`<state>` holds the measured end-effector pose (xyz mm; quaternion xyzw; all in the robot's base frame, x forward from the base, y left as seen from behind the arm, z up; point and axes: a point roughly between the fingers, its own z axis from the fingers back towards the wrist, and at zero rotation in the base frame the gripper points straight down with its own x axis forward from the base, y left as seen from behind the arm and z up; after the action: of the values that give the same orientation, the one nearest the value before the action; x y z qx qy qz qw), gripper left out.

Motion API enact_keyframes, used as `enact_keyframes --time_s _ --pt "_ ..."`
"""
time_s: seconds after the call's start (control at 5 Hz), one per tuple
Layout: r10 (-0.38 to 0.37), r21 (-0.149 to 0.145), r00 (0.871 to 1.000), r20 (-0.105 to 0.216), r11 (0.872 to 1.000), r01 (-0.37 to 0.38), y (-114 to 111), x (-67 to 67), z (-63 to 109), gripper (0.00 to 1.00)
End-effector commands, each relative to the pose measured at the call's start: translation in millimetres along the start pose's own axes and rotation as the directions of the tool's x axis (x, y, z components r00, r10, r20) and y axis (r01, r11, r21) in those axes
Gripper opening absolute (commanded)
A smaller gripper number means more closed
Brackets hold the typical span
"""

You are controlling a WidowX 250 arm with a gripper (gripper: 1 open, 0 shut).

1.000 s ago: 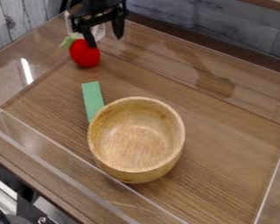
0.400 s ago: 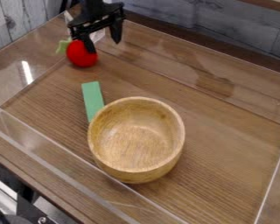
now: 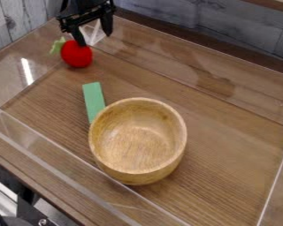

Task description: Move the red fruit to the right

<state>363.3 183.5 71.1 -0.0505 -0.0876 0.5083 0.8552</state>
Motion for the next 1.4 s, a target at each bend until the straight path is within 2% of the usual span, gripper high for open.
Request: enact_keyframes --time_s 0.0,0.6,1.0,1.2 --pt "-0.002 -0.028 0.996 0.090 1.000 0.004 -5.9 10.0 16.9 1.00" --pt "-0.020 0.025 0.991 0.131 1.000 0.017 -8.3 -10.0 -21.1 1.00" --pt "0.098 0.073 0.979 0.177 0.991 -0.112 14.4 -3.6 -37.3 1.00" --pt "0.070 0.084 0.981 0.181 0.993 -0.087 16.8 -9.9 -46.7 0.00"
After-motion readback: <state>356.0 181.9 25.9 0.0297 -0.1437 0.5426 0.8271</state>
